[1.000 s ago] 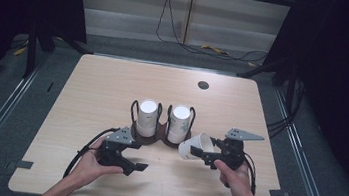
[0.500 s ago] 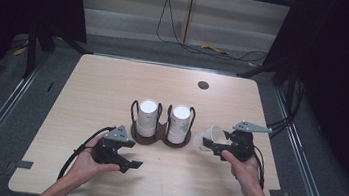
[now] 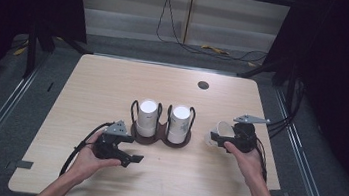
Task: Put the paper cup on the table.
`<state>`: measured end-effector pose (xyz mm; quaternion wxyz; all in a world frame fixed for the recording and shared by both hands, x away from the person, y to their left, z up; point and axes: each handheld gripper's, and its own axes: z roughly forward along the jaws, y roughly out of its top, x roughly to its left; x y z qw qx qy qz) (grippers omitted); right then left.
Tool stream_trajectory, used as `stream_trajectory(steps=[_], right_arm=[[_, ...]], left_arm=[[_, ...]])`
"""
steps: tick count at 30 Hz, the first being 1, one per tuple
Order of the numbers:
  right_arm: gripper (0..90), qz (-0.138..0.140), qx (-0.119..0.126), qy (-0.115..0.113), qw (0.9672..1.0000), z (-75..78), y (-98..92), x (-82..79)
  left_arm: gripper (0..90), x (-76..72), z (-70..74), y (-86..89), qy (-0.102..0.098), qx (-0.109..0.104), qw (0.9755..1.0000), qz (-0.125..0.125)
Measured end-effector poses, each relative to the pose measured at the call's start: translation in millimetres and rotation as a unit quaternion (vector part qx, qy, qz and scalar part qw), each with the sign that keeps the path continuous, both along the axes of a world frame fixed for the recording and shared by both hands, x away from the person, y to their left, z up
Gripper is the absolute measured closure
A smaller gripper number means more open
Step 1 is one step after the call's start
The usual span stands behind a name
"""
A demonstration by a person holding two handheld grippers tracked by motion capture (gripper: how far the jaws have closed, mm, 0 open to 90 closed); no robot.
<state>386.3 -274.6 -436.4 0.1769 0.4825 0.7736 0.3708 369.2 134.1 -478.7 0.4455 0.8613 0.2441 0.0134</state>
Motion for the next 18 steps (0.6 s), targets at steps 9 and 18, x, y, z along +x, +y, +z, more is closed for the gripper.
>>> stream_trajectory(steps=[9,18], right_arm=[[25.8,-0.031,-0.058,0.018,0.9977,-7.8,0.6,21.8],[25.6,-0.043,-0.102,0.02,0.9937,-6.7,10.4,31.5]], left_arm=[[19.1,-1.1,-0.1,5.2,-0.008,0.017,0.9998,-0.009],[19.2,-2.8,-1.3,9.3,-0.013,0.021,0.9997,0.004]])
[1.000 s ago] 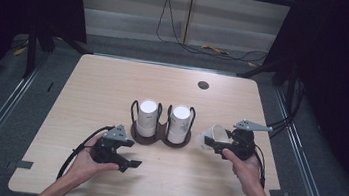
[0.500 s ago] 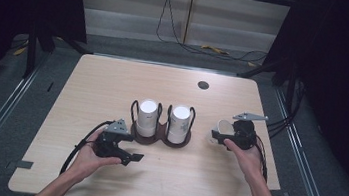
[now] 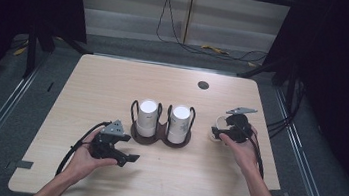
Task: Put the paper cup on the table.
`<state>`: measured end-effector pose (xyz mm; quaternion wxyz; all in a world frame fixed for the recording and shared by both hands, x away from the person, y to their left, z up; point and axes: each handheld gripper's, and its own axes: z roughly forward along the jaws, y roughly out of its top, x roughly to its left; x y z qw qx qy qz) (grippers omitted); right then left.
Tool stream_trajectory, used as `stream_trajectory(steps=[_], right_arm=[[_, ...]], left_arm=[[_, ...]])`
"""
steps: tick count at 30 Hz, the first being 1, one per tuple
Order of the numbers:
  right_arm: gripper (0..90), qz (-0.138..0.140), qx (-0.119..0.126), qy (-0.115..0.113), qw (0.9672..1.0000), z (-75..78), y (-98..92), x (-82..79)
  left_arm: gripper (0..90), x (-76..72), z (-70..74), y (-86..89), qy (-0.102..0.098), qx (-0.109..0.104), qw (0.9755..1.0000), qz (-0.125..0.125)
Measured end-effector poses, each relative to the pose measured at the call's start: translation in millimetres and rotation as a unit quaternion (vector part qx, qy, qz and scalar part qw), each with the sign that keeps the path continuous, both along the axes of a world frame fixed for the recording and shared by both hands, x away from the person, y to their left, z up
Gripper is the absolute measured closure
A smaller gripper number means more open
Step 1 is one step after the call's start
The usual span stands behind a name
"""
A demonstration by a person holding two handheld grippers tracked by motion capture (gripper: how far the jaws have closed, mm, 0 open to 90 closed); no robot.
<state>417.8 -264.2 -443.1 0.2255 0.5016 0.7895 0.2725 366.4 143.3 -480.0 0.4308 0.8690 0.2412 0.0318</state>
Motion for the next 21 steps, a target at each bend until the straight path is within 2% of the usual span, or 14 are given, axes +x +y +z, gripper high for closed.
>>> stream_trajectory(steps=[1,8,13,16,18,21], right_arm=[[25.3,-0.001,-0.007,0.002,1.0,-0.7,0.7,1.1],[22.2,-0.012,0.0,0.0,0.9999,-4.5,3.6,4.7],[18.6,-0.011,0.026,0.001,0.9996,-11.8,4.1,6.7],[17.5,-0.017,0.032,0.005,0.9993,-15.2,3.1,6.1],[16.3,-0.019,0.047,0.002,0.9987,-19.3,-0.7,3.6],[15.8,-0.019,0.057,-0.001,0.9982,-21.2,-3.8,1.1]], left_arm=[[19.2,-0.5,-0.8,-0.3,0.002,0.0,1.0,0.001],[19.2,-4.0,-3.2,3.2,0.002,0.005,1.0,-0.001],[19.2,-2.8,-2.9,8.7,0.001,0.004,1.0,0.007],[19.6,-2.4,-2.3,9.7,0.003,0.002,0.9999,0.011],[20.4,-2.7,-1.3,10.0,0.001,0.001,1.0,0.009],[20.8,-2.7,-1.4,9.7,0.0,0.0,0.9999,0.01]])
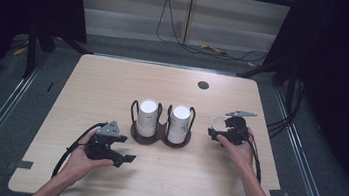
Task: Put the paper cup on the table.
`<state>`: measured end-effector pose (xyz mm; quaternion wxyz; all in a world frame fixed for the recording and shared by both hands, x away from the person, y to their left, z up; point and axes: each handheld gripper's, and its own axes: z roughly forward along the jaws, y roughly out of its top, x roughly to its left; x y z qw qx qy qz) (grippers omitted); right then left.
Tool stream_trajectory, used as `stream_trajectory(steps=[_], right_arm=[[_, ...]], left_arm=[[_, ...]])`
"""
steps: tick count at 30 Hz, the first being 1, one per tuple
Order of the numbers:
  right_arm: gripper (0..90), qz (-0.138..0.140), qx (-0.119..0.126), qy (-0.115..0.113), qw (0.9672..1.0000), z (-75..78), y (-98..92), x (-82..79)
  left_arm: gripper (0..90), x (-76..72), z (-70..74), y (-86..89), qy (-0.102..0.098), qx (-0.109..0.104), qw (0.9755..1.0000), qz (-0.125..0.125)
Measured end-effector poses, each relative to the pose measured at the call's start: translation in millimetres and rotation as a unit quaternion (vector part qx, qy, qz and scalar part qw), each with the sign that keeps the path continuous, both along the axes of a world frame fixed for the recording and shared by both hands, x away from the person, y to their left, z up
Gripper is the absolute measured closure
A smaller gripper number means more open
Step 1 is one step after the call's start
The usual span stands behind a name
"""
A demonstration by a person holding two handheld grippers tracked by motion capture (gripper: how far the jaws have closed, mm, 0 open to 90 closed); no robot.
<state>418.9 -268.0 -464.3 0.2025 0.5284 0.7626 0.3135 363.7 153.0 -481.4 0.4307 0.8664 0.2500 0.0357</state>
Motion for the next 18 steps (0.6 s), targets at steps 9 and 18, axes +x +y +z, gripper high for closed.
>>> stream_trajectory(steps=[9,18], right_arm=[[15.5,-0.009,0.016,0.003,0.9998,-8.5,-4.9,-6.5],[14.6,-0.017,0.032,-0.005,0.9993,-2.7,-11.1,-16.4]], left_arm=[[20.8,1.1,1.0,1.8,0.0,-0.003,1.0,0.007],[20.8,1.9,1.1,2.1,0.007,-0.005,0.9999,0.012]])
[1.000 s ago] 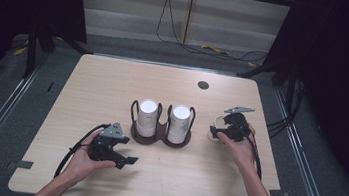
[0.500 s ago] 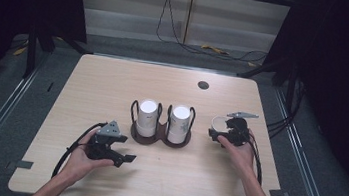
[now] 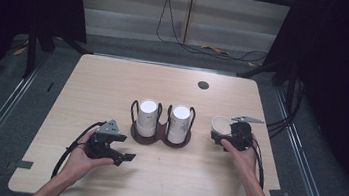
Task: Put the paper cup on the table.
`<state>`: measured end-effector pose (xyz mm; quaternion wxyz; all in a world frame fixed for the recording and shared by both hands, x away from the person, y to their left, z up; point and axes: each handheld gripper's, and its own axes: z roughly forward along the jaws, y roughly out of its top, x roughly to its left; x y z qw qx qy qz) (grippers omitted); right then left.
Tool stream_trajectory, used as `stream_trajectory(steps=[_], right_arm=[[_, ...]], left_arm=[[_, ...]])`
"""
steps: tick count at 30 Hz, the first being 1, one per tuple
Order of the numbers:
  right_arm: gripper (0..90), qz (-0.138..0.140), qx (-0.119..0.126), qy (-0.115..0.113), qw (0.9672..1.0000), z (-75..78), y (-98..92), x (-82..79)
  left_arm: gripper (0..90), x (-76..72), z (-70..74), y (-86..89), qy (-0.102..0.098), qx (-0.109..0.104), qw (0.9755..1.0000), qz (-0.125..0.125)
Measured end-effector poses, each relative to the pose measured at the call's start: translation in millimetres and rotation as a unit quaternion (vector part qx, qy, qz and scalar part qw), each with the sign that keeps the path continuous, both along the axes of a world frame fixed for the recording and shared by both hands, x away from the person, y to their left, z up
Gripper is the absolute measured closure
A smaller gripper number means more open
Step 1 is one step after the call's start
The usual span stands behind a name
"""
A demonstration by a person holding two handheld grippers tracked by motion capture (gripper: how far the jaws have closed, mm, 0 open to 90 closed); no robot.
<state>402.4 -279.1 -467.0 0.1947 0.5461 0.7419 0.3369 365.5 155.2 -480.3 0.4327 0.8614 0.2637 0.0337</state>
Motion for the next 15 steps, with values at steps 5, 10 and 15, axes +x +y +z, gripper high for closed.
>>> stream_trajectory(steps=[5,10,15], right_arm=[[14.2,0.003,0.015,-0.002,0.9999,1.8,-4.3,-10.2],[14.3,0.003,0.02,-0.02,0.9996,7.7,-5.5,-22.7],[14.9,0.006,0.031,-0.037,0.9988,11.8,-4.6,-42.9]], left_arm=[[20.5,0.9,-0.5,0.5,0.002,-0.001,0.9999,0.01],[20.2,-0.9,-0.5,2.7,0.002,0.005,1.0,0.008],[20.2,-4.3,1.9,4.5,0.002,0.006,0.9999,0.013]])
